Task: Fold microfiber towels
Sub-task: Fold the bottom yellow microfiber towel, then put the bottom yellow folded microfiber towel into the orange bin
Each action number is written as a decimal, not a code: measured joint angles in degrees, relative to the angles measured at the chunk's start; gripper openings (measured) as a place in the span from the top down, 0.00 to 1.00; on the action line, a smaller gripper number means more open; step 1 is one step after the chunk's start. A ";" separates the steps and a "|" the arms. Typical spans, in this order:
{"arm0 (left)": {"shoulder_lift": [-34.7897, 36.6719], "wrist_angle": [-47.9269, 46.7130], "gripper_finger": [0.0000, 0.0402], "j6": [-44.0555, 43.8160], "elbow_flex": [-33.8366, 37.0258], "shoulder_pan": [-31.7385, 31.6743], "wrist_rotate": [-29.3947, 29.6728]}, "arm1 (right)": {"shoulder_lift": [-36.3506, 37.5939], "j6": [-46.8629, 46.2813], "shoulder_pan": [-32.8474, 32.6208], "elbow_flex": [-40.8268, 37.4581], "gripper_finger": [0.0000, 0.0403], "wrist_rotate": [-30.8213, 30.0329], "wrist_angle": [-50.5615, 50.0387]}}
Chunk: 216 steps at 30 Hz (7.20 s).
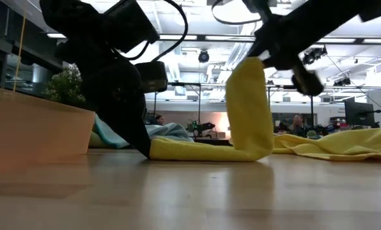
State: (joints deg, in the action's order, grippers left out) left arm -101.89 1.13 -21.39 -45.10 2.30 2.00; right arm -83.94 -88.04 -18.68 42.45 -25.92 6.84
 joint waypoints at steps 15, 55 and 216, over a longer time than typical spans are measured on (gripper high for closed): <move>-0.07 0.48 1.00 -0.06 0.02 -0.02 0.17 | -13.76 -2.43 2.94 -0.01 1.00 -0.54 19.40; -0.09 0.89 1.00 0.57 0.02 -0.02 0.20 | -23.24 1.04 3.72 7.35 0.67 4.95 23.35; 13.34 -26.94 1.00 -3.69 0.24 1.58 -1.66 | -6.90 66.02 15.13 7.33 1.00 30.81 -16.28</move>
State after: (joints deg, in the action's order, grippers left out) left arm -88.54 -25.81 -25.08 -44.86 3.88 0.34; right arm -90.84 -22.02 -3.55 49.78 4.90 -9.45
